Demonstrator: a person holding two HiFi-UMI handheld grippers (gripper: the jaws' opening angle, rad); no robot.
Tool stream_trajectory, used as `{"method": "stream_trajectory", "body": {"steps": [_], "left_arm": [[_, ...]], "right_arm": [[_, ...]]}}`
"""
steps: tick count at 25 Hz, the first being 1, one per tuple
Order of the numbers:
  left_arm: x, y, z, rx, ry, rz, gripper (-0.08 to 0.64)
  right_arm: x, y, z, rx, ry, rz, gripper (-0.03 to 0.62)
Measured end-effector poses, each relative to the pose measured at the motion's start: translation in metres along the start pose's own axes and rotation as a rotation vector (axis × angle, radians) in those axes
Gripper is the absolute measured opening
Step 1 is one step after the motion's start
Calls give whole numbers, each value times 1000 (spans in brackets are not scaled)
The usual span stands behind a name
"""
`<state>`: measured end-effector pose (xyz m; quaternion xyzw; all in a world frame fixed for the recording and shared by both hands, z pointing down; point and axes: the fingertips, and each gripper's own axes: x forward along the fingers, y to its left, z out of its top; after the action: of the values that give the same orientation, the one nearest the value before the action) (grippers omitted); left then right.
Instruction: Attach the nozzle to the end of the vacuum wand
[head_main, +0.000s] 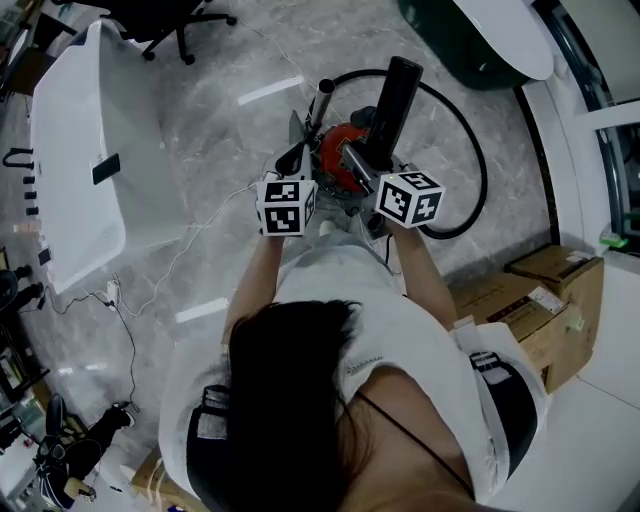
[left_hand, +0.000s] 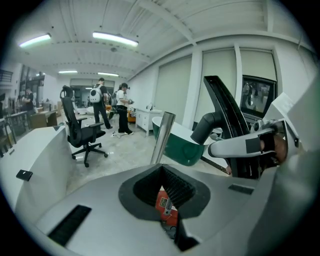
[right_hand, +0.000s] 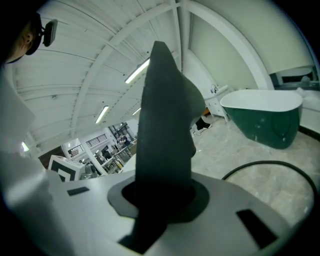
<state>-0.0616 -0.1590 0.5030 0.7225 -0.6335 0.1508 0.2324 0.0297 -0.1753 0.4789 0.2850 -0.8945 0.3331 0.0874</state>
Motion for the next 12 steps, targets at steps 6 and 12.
{"method": "stream_trajectory", "body": {"steps": [6,12], "left_arm": [[3,9,5,-20,-5,8,5],[7,12,8,-21,2,-1,5]], "right_arm": [[5,-5,6,11,9,-9,77],[6,-8,8,22,12,-19,77]]}}
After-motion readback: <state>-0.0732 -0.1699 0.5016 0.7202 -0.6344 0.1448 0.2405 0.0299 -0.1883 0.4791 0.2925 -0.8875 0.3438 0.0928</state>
